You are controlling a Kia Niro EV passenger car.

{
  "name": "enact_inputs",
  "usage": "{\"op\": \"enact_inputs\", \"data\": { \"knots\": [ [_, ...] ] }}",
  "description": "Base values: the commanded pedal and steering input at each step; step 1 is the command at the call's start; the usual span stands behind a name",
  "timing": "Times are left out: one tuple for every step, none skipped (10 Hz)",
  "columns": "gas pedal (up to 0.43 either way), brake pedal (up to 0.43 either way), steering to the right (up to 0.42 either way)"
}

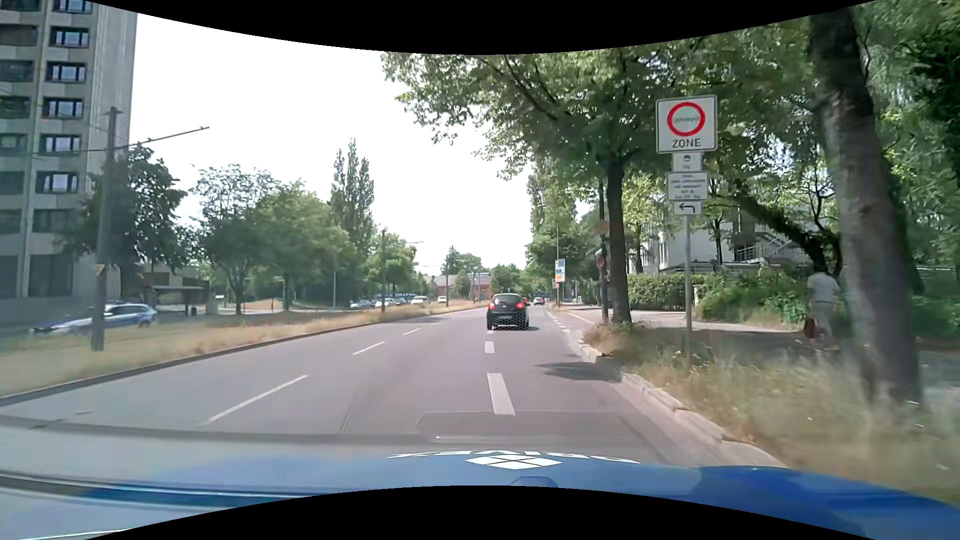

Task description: Follow the waypoints while adhering to traffic rules and regulations

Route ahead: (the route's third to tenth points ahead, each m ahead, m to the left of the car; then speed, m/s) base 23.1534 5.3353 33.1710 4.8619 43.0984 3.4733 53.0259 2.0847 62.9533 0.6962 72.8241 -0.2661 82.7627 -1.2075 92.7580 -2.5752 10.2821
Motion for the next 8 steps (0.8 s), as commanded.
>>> {"op": "enact_inputs", "data": {
  "knots": [
    [0.0,0.189,0.022],
    [0.0,0.207,0.022],
    [0.0,0.244,0.022],
    [0.0,0.256,0.022],
    [0.0,0.268,0.021],
    [0.0,0.274,0.021],
    [0.0,0.293,0.021],
    [0.0,0.311,0.021]
  ]
}}
